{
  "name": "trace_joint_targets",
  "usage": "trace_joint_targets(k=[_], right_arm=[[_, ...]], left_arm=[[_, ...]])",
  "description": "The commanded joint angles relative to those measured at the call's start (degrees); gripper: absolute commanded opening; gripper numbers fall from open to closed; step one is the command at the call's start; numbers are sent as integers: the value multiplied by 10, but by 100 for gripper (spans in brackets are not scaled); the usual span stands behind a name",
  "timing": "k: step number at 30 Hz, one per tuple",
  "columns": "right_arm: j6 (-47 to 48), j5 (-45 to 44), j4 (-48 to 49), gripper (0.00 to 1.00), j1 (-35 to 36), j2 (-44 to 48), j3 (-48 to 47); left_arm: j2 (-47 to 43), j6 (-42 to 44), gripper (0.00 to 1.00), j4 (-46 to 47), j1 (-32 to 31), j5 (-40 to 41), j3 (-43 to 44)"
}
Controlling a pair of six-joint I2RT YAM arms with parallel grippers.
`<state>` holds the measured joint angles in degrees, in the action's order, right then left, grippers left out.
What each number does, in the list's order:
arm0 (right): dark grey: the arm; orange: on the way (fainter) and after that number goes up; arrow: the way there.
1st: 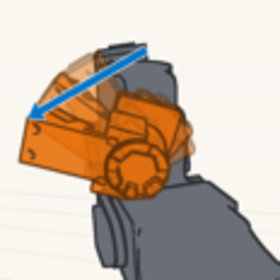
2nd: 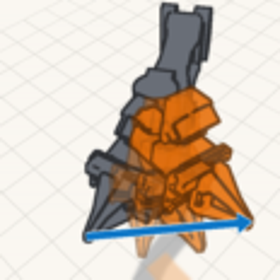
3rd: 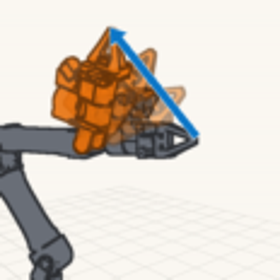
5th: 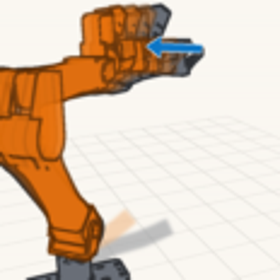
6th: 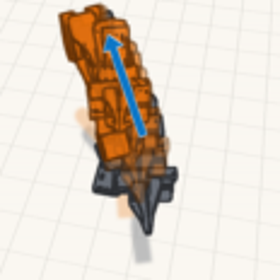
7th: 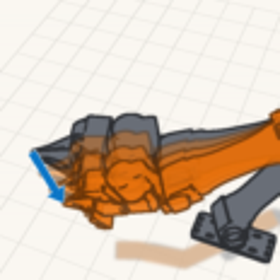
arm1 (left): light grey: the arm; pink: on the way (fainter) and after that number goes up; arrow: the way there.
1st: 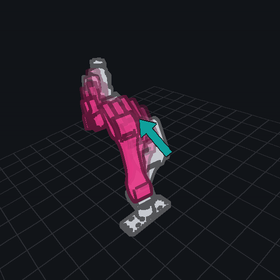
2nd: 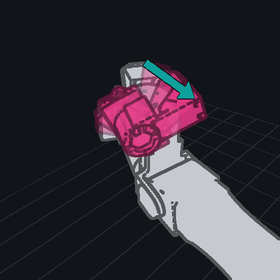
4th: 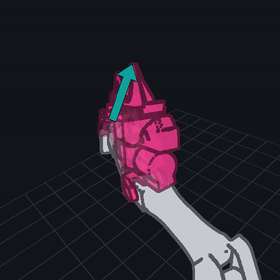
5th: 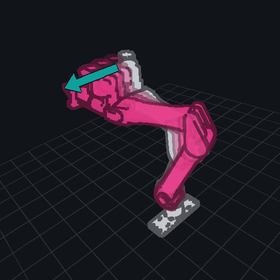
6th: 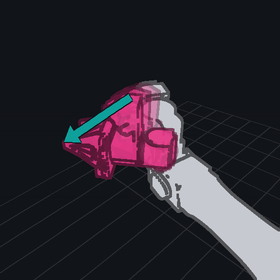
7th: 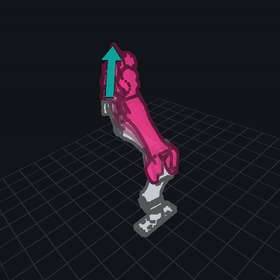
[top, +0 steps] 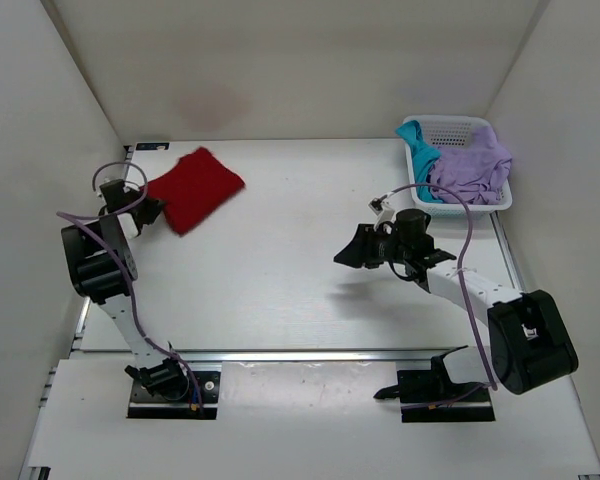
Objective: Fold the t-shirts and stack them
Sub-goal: Put the neatly folded tshirt into the corner of the board with the left arm
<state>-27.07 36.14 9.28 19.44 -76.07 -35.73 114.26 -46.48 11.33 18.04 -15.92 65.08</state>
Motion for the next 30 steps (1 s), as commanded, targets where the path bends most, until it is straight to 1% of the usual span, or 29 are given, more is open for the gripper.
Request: trace_joint_targets(k=[1,5,8,9,10,13,15,19,21,23,24,25,26,28,29,30], right_arm=[[0,31,30,40,24,9,-7],[2,17,22,40,35,24,-5],[1,24,18,40,27,22,8],[0,29,13,41,24,23,15],[0,29,14,40,19,27,20],[3,26,12,40,17,24,25],[3,25,12,40,17,24,31],[3,30,7,40,18,15,32],[3,33,7,40,15,9,36],[3,32,7,40,16,7,37],[4,33,3,40,17,7,36],[3,33,8,41,20,7,37],[1,32,11,42,19,8,38],[-1,34,12,43,24,7,41],[3,32,12,45,24,9,40],[1,30,11,47,28,13,42]], left_arm=[[-19,-53,0,47,-6,-14,-11],[20,-80,0,34,8,-3,35],[26,-85,0,22,16,44,47],[26,-91,0,22,20,71,47],[28,-99,0,26,32,81,43],[33,-144,0,71,55,85,18],[45,-165,0,80,68,78,27],[47,-179,0,86,77,91,37],[48,-190,1,113,76,96,17],[40,-200,5,132,74,110,-5],[32,-212,8,160,69,114,-28],[26,-221,14,175,68,116,-38],[20,-226,18,191,69,114,-56],[11,-235,33,221,65,107,-82],[1,-237,38,223,67,102,-94],[-12,-230,49,226,73,95,-106]])
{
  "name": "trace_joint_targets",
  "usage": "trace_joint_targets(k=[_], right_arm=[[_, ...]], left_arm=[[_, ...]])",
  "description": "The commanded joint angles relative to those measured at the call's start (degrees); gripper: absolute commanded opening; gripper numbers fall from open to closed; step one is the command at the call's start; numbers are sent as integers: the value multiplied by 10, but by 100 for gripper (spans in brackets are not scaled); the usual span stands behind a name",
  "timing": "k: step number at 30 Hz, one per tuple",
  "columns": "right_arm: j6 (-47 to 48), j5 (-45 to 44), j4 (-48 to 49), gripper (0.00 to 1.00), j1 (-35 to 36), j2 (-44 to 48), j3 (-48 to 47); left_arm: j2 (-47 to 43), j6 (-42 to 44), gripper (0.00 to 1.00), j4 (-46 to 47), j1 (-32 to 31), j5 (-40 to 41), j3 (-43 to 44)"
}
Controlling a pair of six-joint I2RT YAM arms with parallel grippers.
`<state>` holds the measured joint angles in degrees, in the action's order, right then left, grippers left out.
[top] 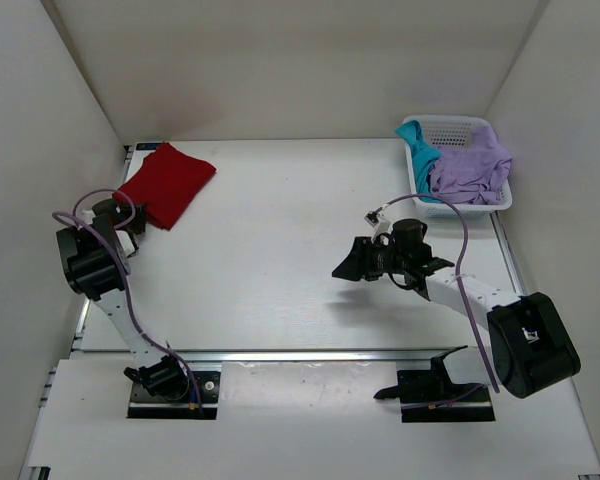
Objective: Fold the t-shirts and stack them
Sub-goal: Put the neatly folded tshirt into the corner of the board with the left arm
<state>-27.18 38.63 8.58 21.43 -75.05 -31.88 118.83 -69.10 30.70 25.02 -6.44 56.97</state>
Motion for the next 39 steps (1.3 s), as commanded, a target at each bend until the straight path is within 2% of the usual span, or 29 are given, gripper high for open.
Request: trace_joint_targets(k=[1,2,5,9,11,13,14,16,17,19,20,21,23,27,30,35,38,39], right_arm=[[5,7,16,48,12,2,2],[4,6,20,51,12,5,3],[2,10,28,54,15,4,10],[3,1,35,56,20,20,23],[0,-2,41,54,19,28,28],[1,-12,36,47,26,37,38],[-1,-16,40,45,24,35,36],[-7,-9,50,31,27,40,46],[-11,-9,54,28,27,38,48],[-12,-24,54,10,33,37,53],[-16,-27,54,5,36,34,47],[-17,-41,44,0,38,32,44],[-20,-64,33,0,45,32,17],[-9,-112,4,0,47,23,-53],[-9,-105,-19,0,28,5,-110],[-5,-117,-20,0,29,20,-117],[-9,-109,-20,0,17,24,-108],[-11,-112,-22,0,14,32,-101]], left_arm=[[-65,1,56,28,-1,-2,-30],[-82,8,62,24,-1,-8,-38],[-136,54,70,-8,-8,13,-65],[-205,113,72,-47,-26,48,-91],[-229,139,59,-62,-38,63,-105],[-250,158,53,-65,-57,63,-123],[-260,164,45,-69,-63,63,-126],[-275,177,34,-72,-85,85,-142],[-283,182,27,-79,-97,87,-144],[-300,189,17,-86,-123,91,-146],[-305,196,11,-91,-126,93,-147],[-321,203,8,-98,-149,97,-146],[-339,215,3,-101,-185,97,-148],[-382,254,7,-99,-278,93,-143],[-339,283,8,-146,-315,107,-76],[-211,276,4,-210,-275,34,33],[-128,230,0,-212,-250,-18,57],[-117,213,0,-210,-225,-30,66]])
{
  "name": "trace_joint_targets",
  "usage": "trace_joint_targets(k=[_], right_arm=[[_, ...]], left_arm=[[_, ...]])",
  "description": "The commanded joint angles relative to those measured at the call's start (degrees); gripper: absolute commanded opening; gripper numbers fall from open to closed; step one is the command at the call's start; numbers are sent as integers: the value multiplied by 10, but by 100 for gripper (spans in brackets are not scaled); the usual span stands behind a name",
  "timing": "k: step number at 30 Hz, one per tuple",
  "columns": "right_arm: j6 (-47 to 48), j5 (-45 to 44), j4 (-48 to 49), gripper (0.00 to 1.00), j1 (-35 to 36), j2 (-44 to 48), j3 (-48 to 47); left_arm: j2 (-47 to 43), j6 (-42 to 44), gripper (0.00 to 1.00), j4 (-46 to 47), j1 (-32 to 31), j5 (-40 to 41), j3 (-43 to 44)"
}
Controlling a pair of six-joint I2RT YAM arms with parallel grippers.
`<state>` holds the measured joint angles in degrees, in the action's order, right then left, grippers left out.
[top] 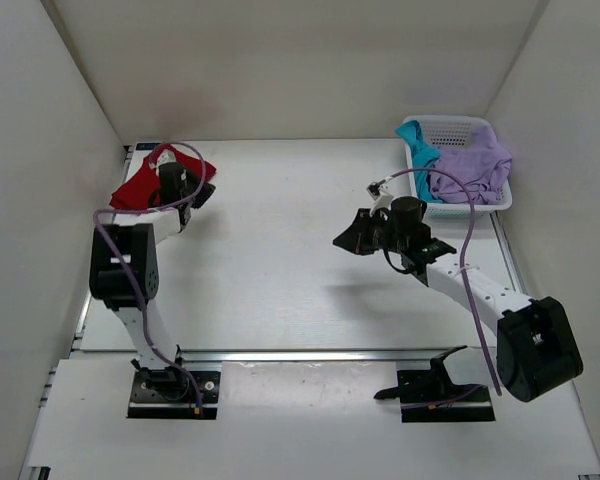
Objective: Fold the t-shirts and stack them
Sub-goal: Put the neatly folded tshirt into the corner of the board with the left arm
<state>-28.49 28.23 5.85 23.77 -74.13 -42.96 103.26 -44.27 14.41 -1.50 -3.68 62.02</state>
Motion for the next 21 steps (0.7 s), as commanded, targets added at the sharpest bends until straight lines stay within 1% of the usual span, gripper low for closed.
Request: trace_joint_targets(k=[1,4,5,10,12,14,16,18,21], right_arm=[[5,-5,5,0,-8,24,9],[6,-2,6,0,-15,34,19],[5,6,6,0,-21,27,23],[4,33,9,1,-36,28,31],[-5,52,19,0,-40,26,27],[8,43,1,0,-39,28,16],[14,39,-11,0,-41,25,0],[16,40,-16,0,-49,21,2],[15,40,-15,1,-53,18,2]], left_arm=[[67,-39,0,-54,40,-72,27],[116,-31,0,-102,40,-70,87],[123,-26,0,-106,42,-74,89],[179,-61,0,-120,65,-74,143],[218,-76,0,-122,76,-98,169],[236,-86,0,-127,83,-93,193],[257,-79,0,-143,89,-68,243],[278,-73,0,-172,95,-64,283],[297,-67,1,-185,105,-67,345]])
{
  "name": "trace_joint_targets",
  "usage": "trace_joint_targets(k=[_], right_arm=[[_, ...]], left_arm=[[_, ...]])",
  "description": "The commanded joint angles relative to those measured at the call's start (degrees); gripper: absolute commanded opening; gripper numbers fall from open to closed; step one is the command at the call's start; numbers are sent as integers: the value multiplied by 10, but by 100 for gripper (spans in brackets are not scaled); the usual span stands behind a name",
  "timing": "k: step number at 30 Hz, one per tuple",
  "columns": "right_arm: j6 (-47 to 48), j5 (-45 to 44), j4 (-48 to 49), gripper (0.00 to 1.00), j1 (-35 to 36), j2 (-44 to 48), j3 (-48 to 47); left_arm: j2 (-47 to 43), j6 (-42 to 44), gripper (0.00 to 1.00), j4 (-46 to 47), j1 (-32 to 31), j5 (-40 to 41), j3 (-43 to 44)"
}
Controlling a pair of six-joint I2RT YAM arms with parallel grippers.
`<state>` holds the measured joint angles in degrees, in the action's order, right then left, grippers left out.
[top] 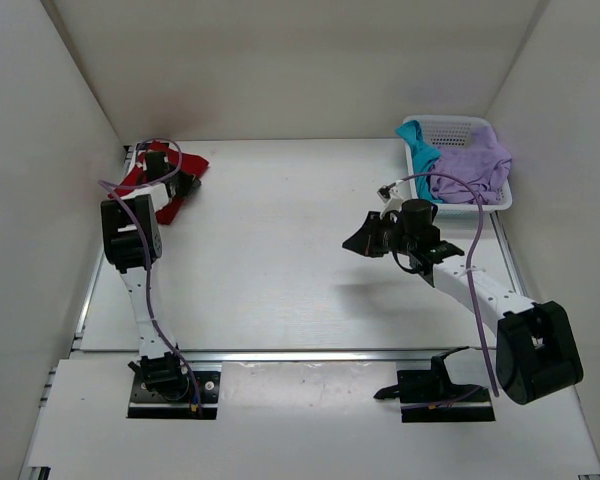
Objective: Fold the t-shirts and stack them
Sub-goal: Put the neatly folded tshirt into the corner of the board with the left arm, then grab crumpled tshirt from bin with the right arm
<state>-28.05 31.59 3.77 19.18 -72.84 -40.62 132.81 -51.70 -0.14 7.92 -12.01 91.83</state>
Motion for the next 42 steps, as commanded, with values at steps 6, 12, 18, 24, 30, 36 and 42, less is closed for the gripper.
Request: trace_joint_targets(k=[6,12,18,24,30,36,42], right_arm=[[6,-1,17,2,-13,-20,-39],[29,-49,-10,9,-19,-70,-123],[68,-149,-81,17,-121,-128,-260],[43,-139,-88,32,-263,-227,-349],[56,-65,-121,42,-331,-347,-472],[23,-8,-83,43,-371,-424,-528],[40,-7,-121,44,-359,-495,-602]], left_arm=[[-34,6,8,37,-3,-7,18],[-142,-9,16,123,-47,-13,-85],[-286,20,19,173,-202,11,-205],[-406,48,27,224,-368,5,-314],[-483,57,28,274,-466,-13,-479],[-547,100,29,258,-527,-34,-577],[-593,96,29,257,-542,-30,-655]])
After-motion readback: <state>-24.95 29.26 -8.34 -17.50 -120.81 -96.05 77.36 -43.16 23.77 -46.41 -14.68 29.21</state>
